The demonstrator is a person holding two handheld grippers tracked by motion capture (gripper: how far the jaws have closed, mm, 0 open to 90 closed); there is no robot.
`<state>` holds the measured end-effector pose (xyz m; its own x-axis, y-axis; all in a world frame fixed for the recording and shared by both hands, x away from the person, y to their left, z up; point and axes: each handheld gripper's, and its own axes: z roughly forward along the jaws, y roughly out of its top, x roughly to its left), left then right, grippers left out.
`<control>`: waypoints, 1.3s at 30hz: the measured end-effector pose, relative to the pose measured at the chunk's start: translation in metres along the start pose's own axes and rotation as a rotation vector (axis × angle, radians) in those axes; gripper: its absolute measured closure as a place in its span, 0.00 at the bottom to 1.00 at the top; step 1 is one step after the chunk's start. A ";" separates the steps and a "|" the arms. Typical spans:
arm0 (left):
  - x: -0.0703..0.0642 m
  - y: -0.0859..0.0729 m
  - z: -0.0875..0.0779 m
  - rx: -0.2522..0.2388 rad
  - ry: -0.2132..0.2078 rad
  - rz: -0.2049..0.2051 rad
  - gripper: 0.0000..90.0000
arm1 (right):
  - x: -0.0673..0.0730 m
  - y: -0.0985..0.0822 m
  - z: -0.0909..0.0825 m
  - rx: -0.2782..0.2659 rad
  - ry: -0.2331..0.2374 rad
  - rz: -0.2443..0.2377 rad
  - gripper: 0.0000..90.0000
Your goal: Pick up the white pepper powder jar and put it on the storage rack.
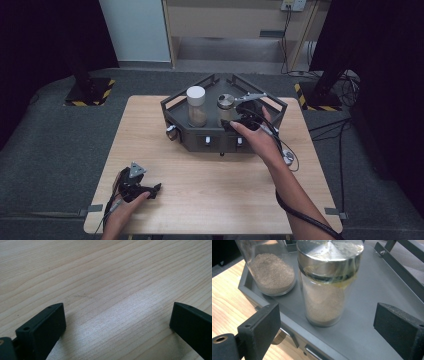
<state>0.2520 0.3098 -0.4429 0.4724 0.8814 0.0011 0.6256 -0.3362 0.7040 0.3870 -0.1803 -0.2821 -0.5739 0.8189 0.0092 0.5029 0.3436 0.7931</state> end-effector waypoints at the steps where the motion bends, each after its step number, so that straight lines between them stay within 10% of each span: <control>1: 0.000 0.000 0.000 0.000 0.000 0.000 0.00 | -0.001 -0.002 -0.002 -0.005 0.003 0.001 0.08; 39: 0.000 0.000 0.000 0.000 0.000 0.000 0.00 | 0.008 -0.037 -0.038 -0.021 0.041 -0.030 0.05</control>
<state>0.2519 0.3097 -0.4429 0.4723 0.8814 0.0013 0.6255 -0.3362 0.7041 0.3391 -0.2040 -0.2881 -0.6147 0.7887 0.0095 0.4716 0.3579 0.8059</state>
